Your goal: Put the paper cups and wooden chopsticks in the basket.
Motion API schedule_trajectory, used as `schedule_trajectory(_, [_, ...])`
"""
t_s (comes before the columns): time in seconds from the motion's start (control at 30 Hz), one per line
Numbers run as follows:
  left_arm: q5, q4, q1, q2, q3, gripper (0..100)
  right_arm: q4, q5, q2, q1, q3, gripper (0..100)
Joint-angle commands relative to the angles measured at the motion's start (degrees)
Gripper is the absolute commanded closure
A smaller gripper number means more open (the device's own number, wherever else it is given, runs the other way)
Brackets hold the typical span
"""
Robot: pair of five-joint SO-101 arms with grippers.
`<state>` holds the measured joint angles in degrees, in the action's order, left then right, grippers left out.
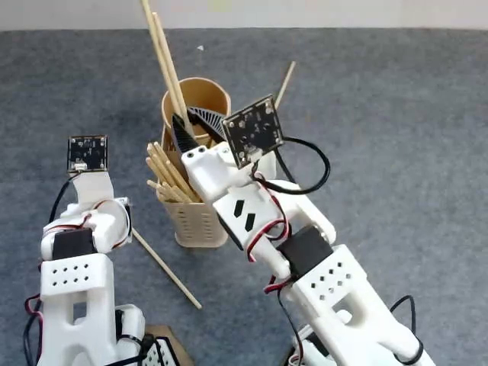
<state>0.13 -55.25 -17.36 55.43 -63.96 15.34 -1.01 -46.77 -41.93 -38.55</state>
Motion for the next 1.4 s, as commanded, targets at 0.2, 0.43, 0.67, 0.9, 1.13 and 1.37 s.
schedule_trajectory(0.2, [-0.4,0.9,0.9,0.8,0.2,88,-0.8,0.6,0.0,-0.3,2.5,91.3])
schedule_trajectory(0.43, [-0.4,0.9,0.9,0.8,0.2,88,-0.8,0.6,0.0,2.7,2.6,91.4])
schedule_trajectory(0.67, [-0.4,0.9,0.9,0.8,0.2,88,12.4,0.5,0.7,20.4,13.0,91.4])
schedule_trajectory(0.9, [-0.4,0.9,0.9,0.8,0.2,88,15.9,-4.7,4.8,33.0,12.7,91.4])
schedule_trajectory(1.13, [-0.4,0.8,0.9,0.8,0.2,88,17.3,-7.5,34.8,29.1,19.5,91.4])
schedule_trajectory(1.37, [-0.4,1.0,0.9,0.8,0.2,88,19.9,-17.7,54.9,24.6,32.8,91.3])
